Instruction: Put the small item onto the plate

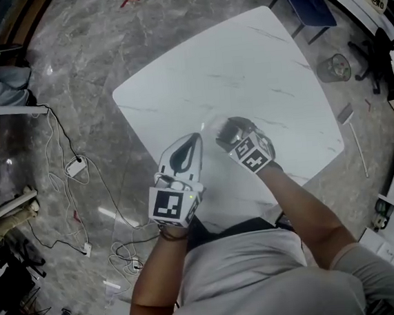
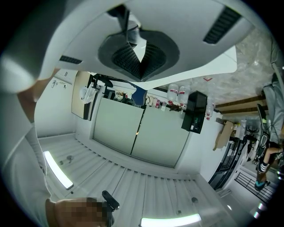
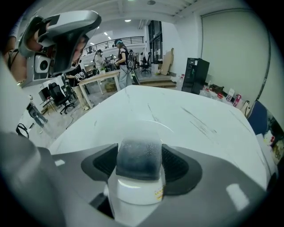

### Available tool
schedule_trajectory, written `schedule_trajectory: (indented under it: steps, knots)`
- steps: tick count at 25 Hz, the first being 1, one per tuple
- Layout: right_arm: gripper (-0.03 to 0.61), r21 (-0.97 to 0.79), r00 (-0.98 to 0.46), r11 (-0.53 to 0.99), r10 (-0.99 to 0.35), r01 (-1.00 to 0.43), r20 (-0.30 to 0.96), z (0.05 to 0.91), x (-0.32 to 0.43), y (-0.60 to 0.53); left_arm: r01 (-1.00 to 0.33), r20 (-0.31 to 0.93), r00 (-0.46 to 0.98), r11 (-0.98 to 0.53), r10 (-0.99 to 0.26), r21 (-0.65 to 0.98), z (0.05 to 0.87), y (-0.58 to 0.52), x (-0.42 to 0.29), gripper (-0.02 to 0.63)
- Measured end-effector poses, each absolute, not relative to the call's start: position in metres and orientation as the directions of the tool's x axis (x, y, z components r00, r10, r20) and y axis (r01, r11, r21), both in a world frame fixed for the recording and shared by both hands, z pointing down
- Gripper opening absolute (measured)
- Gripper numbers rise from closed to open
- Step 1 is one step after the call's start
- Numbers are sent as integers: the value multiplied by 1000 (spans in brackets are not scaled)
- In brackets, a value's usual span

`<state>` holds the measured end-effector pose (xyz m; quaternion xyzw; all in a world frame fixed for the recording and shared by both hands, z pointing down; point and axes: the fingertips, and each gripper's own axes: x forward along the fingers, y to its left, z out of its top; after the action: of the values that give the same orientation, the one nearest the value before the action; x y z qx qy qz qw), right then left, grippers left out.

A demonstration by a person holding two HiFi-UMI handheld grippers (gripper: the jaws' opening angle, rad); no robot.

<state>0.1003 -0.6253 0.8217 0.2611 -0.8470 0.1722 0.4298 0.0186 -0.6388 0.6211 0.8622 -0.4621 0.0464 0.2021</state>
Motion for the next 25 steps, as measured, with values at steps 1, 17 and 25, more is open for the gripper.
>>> schedule_trajectory:
  steps: [1,17,25]
  knots:
    - [298,-66,-490,806,-290,-588,822,824,100,-624,-817,269,567,-489,-779,306,622,-639,17,6]
    - [299,-66,-552,804,-343,-591,760,780,94,-626,-822,251,558,-486,-791,296,601,-631,6,6]
    - [30,-1,-696,837,-455,-548,555,652,92,-614,-821,177,559,-509,-810,260,547,-616,29,6]
